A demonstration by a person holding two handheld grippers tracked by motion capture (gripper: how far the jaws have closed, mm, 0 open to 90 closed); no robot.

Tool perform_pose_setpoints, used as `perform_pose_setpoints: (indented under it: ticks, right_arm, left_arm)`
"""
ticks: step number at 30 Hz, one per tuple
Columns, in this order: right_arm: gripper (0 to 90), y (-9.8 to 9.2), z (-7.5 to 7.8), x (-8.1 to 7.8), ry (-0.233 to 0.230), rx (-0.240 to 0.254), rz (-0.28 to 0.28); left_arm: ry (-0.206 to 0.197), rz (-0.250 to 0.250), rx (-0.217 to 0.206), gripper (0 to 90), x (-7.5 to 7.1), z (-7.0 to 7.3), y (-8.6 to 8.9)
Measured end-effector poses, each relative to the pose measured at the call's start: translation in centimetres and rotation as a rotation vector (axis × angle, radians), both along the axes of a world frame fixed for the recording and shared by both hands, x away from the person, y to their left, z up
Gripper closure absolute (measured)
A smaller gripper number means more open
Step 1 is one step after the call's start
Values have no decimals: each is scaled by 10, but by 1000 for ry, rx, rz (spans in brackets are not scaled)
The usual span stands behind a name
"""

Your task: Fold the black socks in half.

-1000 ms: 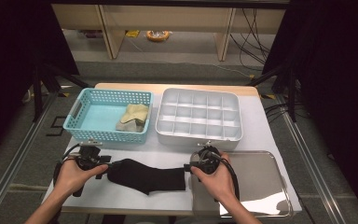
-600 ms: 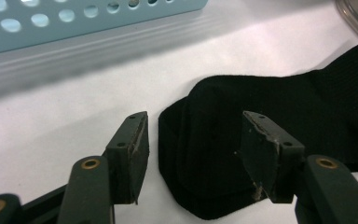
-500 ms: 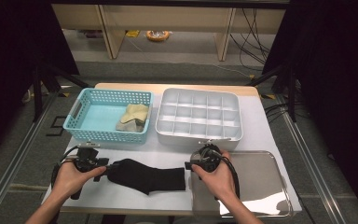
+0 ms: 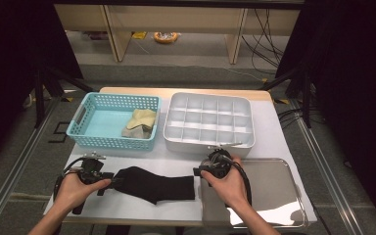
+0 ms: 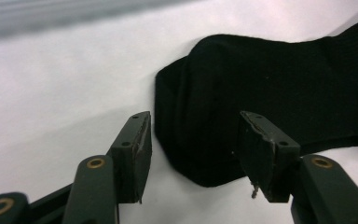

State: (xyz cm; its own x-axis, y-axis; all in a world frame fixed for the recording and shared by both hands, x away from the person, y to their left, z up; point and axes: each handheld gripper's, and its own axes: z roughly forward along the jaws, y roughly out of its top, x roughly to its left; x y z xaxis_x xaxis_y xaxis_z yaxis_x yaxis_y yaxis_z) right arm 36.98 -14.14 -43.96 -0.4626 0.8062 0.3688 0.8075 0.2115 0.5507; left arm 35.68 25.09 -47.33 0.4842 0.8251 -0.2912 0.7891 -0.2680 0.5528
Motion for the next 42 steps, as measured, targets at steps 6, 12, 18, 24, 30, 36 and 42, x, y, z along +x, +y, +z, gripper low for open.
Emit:
perform_pose_setpoints:
  ticks: [6, 12, 18, 24, 30, 36, 42]
  right_arm:
    - [691, 0, 0, -2, 11, 6, -14]
    - [688, 3, 1, -2, 0, -8, 4]
    - [682, 9, 2, -3, 8, -18, 12]
    - [698, 18, 3, -5, 5, -9, 38]
    - [850, 32, 11, -5, 48, -5, 101]
    - [896, 60, 12, -4, 94, -12, 178]
    - [893, 92, -1, -1, 134, 6, 232]
  left_arm:
    - [-11, -10, -3, 448, 1, 0, -2]
    - [10, -30, 44, 462, -6, -4, -3]
    - [-68, -69, 171, 614, -11, -4, -9]
    - [-90, -110, 198, 823, -14, -4, -15]
    - [-9, -92, 61, 841, -9, 4, -3]
    - [-13, -95, -77, 840, -10, 22, 2]
    - [-21, -131, -134, 839, -9, 39, 1]
